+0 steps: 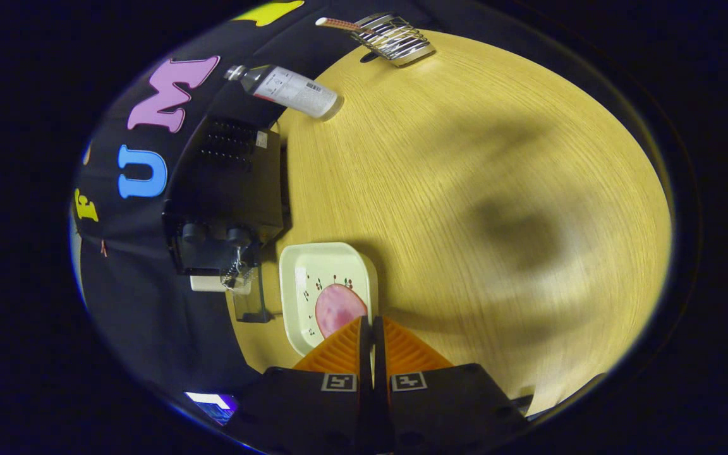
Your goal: Open the toaster oven, put the food inside, and close the toaster oven door.
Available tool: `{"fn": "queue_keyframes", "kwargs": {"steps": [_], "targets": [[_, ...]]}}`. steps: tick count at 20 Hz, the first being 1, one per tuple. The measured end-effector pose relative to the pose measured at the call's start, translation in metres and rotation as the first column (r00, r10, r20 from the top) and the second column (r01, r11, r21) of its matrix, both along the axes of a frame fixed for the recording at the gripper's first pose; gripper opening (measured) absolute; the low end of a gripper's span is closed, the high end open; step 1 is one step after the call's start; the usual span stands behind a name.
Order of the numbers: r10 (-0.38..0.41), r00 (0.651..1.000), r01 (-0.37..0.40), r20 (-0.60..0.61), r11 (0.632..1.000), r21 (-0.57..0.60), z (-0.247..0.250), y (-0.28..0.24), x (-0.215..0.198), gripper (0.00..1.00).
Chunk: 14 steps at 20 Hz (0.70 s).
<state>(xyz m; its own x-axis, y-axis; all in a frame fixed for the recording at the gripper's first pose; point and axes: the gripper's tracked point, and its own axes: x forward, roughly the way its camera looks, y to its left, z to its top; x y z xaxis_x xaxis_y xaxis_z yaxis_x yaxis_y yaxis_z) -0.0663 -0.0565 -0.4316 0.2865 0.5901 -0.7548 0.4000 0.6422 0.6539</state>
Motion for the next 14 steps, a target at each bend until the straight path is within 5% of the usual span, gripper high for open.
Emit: {"fn": "queue_keyframes", "kwargs": {"steps": [14], "targets": [[-0.307, 0.951, 0.308, -0.034, 0.951, 0.027, 0.078, 0.143, -0.045, 0.05]]}}
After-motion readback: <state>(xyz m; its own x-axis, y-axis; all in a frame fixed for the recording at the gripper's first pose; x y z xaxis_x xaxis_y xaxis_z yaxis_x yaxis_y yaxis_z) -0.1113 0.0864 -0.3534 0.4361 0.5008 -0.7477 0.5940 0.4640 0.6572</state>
